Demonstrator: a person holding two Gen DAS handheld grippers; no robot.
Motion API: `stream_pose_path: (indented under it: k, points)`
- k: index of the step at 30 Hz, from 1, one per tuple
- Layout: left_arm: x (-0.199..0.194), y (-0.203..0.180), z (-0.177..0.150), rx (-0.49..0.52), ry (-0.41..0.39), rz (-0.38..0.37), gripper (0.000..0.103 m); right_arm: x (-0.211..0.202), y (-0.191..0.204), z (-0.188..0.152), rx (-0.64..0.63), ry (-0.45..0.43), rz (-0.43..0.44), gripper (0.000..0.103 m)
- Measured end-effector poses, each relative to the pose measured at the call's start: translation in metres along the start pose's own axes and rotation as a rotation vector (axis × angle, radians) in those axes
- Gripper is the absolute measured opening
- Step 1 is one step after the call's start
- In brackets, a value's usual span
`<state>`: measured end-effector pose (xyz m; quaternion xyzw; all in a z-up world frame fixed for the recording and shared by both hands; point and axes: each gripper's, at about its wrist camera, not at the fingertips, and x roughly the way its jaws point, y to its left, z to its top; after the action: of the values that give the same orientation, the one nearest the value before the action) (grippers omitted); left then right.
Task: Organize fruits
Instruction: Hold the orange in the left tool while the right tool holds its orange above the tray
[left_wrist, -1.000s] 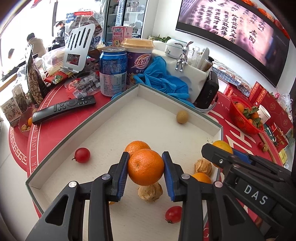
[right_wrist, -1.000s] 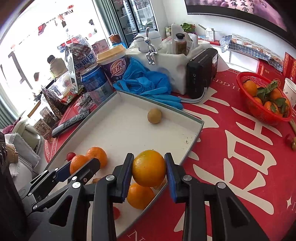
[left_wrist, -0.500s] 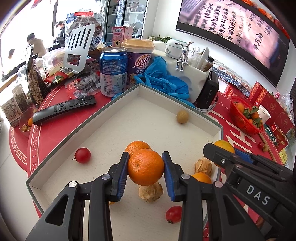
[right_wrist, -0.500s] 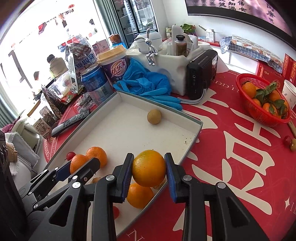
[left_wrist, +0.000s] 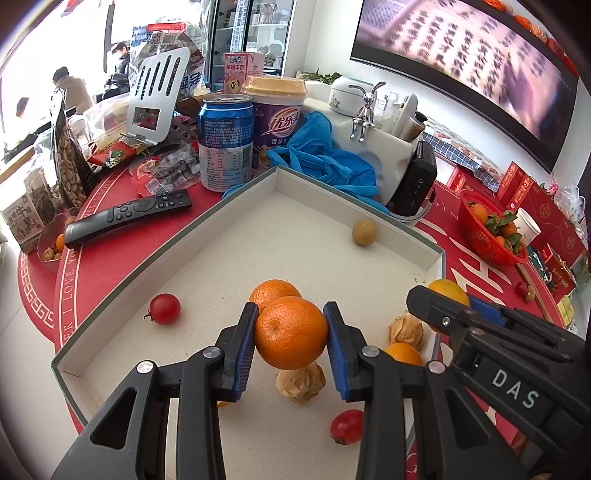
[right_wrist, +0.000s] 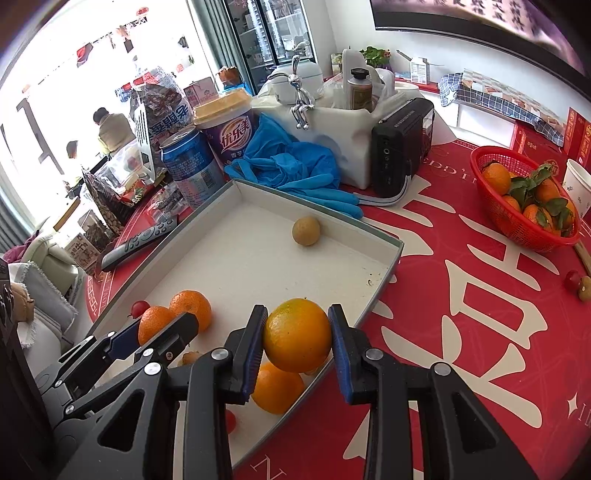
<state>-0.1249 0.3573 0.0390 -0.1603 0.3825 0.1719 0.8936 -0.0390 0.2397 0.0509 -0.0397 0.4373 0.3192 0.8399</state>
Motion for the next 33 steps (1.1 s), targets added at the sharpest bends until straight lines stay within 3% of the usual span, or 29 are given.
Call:
stream_pose_path:
  k: [33]
  points:
    - [-0.005,0.001,0.003,0.032,0.009,-0.021,0.039,-0.015,0.015,0.011,-0.049,0.02,-0.006,0.035]
